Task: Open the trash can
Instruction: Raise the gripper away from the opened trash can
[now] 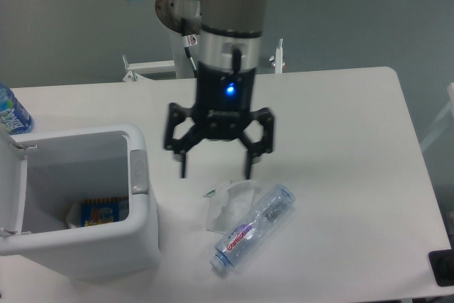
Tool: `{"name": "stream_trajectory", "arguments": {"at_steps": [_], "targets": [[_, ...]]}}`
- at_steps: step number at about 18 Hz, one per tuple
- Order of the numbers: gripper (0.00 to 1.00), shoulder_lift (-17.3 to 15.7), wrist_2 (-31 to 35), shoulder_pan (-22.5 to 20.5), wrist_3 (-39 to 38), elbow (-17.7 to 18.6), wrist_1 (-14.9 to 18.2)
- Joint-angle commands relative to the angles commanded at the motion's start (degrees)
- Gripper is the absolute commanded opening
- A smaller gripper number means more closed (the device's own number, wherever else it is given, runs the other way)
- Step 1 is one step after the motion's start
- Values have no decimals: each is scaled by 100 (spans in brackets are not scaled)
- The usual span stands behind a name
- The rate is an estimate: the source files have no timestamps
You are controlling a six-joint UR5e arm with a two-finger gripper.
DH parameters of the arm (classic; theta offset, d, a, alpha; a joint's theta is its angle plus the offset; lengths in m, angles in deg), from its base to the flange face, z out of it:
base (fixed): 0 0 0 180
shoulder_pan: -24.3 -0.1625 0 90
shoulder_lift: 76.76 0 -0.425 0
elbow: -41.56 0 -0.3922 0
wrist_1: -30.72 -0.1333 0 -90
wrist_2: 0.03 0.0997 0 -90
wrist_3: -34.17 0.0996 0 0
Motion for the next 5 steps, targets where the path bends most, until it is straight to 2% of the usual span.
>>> {"name": "stream_trajectory", "arguments": {"at_steps": [3, 5], "targets": [[100, -53, 44, -255, 616, 0, 378], [100, -71, 53, -413, 854, 9, 493]]}}
